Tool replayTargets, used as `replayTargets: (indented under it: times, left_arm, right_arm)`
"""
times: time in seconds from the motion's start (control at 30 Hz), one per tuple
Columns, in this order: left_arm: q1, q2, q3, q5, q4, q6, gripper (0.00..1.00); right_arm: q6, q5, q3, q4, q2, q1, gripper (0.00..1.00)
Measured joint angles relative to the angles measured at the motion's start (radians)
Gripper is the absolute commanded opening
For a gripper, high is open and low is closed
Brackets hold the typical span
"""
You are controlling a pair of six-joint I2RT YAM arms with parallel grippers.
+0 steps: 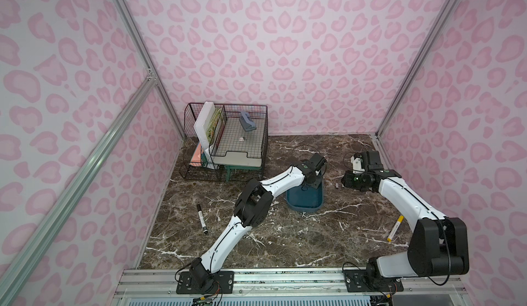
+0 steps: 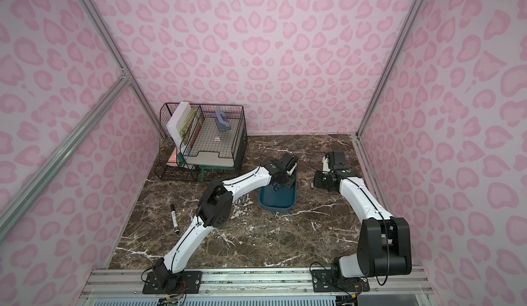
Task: Take out the socket from the storage box
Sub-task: Pick up the socket head from the storage box.
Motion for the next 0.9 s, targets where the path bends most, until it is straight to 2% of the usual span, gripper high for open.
replayTargets:
  times: [0.23,0.43,0.6,0.9]
  left_arm:
    - [0.000,0.000,0.000,0.001,0.000,0.004,0.26]
    - [0.000,-0.027,-0.035,0.012,-0.001,0.014,0.25]
    - [-0.001,-0.138,-0.148,0.019,0.009,0.014,0.26]
    - [-0.002,-0.418,-0.452,0.021,0.067,-0.016,0.25]
  right_arm:
    - [0.000,-0.005,-0.013,0.002,-0.006,0.000,0.36]
    - [0.000,-0.007,-0.015,0.001,-0.010,-0.002,0.36]
    - [0.000,-0.008,-0.020,0.003,-0.012,-0.002,0.36]
    - [0.000,-0.023,-0.040,0.016,-0.016,-0.002,0.35]
